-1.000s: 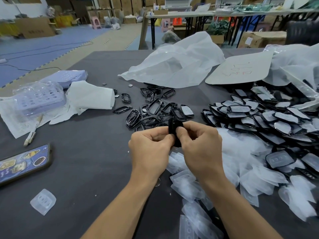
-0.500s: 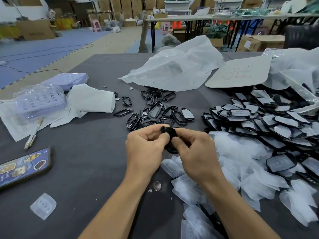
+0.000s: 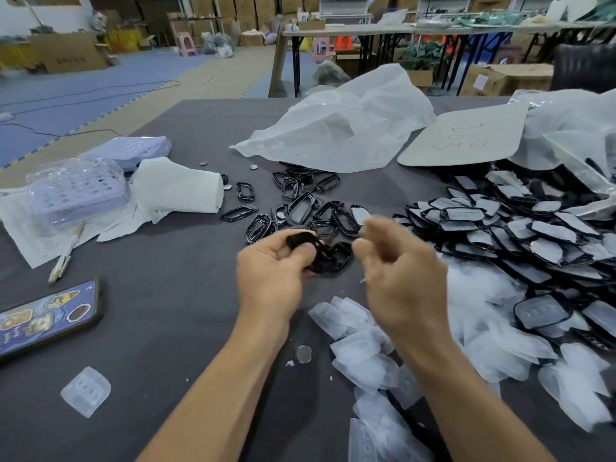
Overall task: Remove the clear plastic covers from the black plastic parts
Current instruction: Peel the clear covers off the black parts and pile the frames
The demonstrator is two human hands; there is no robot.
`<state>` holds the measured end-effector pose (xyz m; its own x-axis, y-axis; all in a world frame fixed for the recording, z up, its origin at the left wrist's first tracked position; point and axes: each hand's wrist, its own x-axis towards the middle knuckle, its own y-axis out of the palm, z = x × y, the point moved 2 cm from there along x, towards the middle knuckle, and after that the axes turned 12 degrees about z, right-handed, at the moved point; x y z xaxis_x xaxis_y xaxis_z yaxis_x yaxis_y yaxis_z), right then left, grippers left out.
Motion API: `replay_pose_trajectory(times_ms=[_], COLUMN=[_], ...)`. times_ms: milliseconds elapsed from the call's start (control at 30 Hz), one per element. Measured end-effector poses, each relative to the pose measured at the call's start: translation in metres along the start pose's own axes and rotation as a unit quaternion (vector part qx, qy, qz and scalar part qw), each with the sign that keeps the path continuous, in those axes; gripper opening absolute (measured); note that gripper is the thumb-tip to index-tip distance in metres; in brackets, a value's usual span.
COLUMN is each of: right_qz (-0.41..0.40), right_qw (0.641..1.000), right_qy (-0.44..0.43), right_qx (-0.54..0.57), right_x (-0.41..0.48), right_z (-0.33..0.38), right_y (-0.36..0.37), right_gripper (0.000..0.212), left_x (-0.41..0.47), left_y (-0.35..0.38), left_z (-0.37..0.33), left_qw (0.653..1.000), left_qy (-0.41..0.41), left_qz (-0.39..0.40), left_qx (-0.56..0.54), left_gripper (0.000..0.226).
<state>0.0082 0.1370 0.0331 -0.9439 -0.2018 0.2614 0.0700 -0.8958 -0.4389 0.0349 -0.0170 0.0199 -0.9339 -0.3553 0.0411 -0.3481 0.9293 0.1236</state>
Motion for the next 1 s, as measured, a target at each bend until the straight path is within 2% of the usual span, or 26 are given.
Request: replay_pose_trajectory(times_ms=[67, 100, 167, 267, 300, 367, 433, 533, 667, 733, 800, 900, 1000], right_qz=[-0.053, -0.080, -0.097, -0.034, 0.000, 0.080, 0.117, 0.085, 0.018, -0.049, -0.101, -0.052, -0.009], right_qw=[0.993, 0.984, 0.962, 0.937, 0.927, 0.897, 0.882, 0.909, 0.952, 0.979, 0.993, 0.983, 0.976], right_qy=[-0.016, -0.012, 0.017, 0.043, 0.055, 0.088, 0.099, 0.089, 0.069, 0.050, 0.049, 0.074, 0.075], right_qx=[-0.104, -0.158, -0.253, -0.344, -0.371, -0.425, -0.446, -0.398, -0.296, -0.190, -0.021, 0.159, 0.203], right_x=[0.004, 0.005, 0.006, 0.007, 0.007, 0.008, 0.008, 0.007, 0.005, 0.004, 0.005, 0.007, 0.007], right_z=[-0.001, -0.003, -0.010, -0.014, -0.014, -0.016, -0.017, -0.014, -0.015, -0.015, -0.017, -0.017, -0.018], right_y=[-0.018, -0.026, -0.035, -0.033, -0.032, -0.028, -0.023, -0.021, -0.021, -0.025, -0.028, -0.022, -0.016], right_gripper=[0.058, 0.063, 0.054, 0.018, 0.016, 0.031, 0.031, 0.013, 0.024, 0.023, 0.019, 0.018, 0.021], left_x=[0.004, 0.006, 0.008, 0.008, 0.008, 0.008, 0.008, 0.010, 0.012, 0.012, 0.010, 0.005, -0.005], left_y=[-0.012, -0.018, -0.024, -0.022, -0.020, -0.020, -0.020, -0.019, -0.017, -0.015, -0.012, -0.008, 0.001], left_z=[-0.002, -0.003, -0.003, 0.000, 0.001, 0.003, 0.003, 0.006, 0.012, 0.012, 0.011, 0.006, -0.001], left_qw=[0.998, 0.997, 0.995, 0.996, 0.996, 0.996, 0.997, 0.997, 0.997, 0.997, 0.998, 0.999, 0.991], left_qy=[-0.019, -0.026, -0.034, -0.043, -0.045, -0.044, -0.039, -0.043, -0.046, -0.041, -0.038, -0.038, -0.055], left_qz=[-0.046, -0.059, -0.074, -0.070, -0.067, -0.067, -0.066, -0.063, -0.061, -0.059, -0.049, -0.002, 0.123], left_qx=[-0.032, -0.045, -0.058, -0.040, -0.033, -0.029, -0.027, -0.023, -0.007, -0.003, 0.002, 0.004, -0.015], left_gripper=[0.033, 0.032, 0.029, 0.026, 0.026, 0.027, 0.028, 0.029, 0.028, 0.028, 0.029, 0.031, 0.034])
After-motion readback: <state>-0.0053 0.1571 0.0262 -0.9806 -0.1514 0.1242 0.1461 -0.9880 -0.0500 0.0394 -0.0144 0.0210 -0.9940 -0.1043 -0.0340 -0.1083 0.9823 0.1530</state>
